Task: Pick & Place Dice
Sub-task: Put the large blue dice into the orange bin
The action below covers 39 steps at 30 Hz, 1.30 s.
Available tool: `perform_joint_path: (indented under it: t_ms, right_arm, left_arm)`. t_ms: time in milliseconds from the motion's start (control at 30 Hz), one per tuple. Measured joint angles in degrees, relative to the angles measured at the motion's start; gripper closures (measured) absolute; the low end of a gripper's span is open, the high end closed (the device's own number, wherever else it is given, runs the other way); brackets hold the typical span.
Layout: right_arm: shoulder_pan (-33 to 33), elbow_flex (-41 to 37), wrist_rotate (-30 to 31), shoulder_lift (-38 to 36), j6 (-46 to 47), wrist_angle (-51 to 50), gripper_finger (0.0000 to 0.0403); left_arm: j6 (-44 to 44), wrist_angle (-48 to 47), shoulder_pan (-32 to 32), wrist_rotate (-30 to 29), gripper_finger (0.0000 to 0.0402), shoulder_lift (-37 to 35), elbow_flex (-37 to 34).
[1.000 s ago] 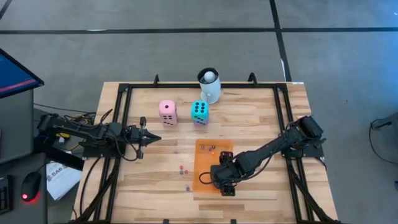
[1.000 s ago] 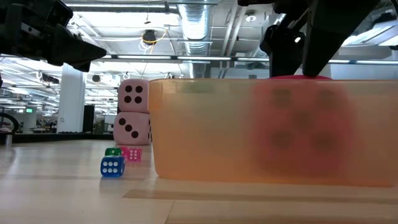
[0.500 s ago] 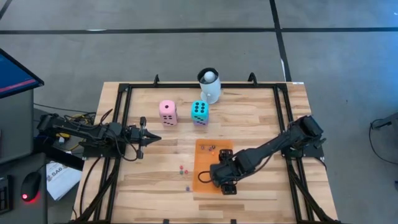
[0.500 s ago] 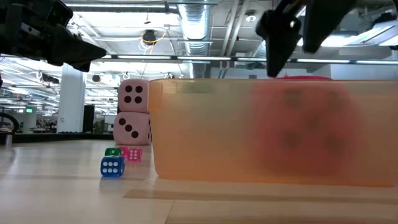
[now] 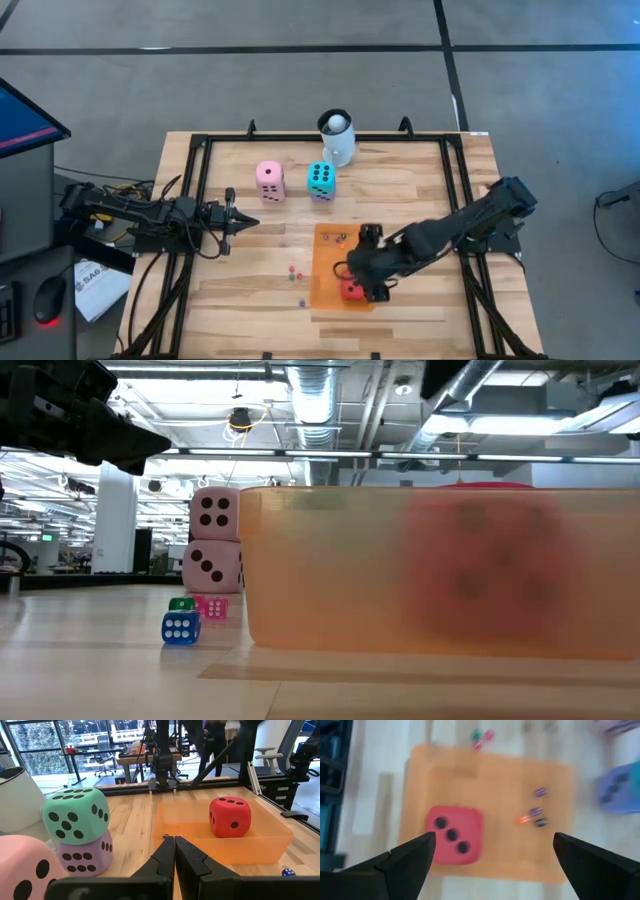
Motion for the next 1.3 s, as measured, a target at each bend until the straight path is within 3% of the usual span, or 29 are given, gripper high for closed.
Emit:
perform_joint_path:
  t_ms: [267,467,733,1167,1300]
  right_arm:
    - [-0.06,0.0,13.0,-8.24,-5.2,-0.02,0.0005]
    - [-0.38,0.0,18.58,-11.62,-9.52,-0.01,0.0005]
    - [-4.02,-0.3,19.0,-13.33,-15.26,-0.37,0.0005]
    - [-15.16,-0.57,18.29,-13.31,-24.68,0.25,0.0005]
    - [-19.87,-0.57,13.19,-13.31,-28.98,2.65,0.0005]
  left_arm:
    - [0.11,0.31,0.0,0.0,0.0402,0.0,0.0]
    - [0.15,0.28,0.0,0.0,0.0402,0.0,0.0]
    - [0.22,0.28,-0.02,0.0,0.0402,0.0,0.0]
    - [0.22,0.26,-0.02,0.01,0.0402,0.0,0.0]
    - [0.22,0.26,-0.01,0.0,0.0402,0.0,0.0]
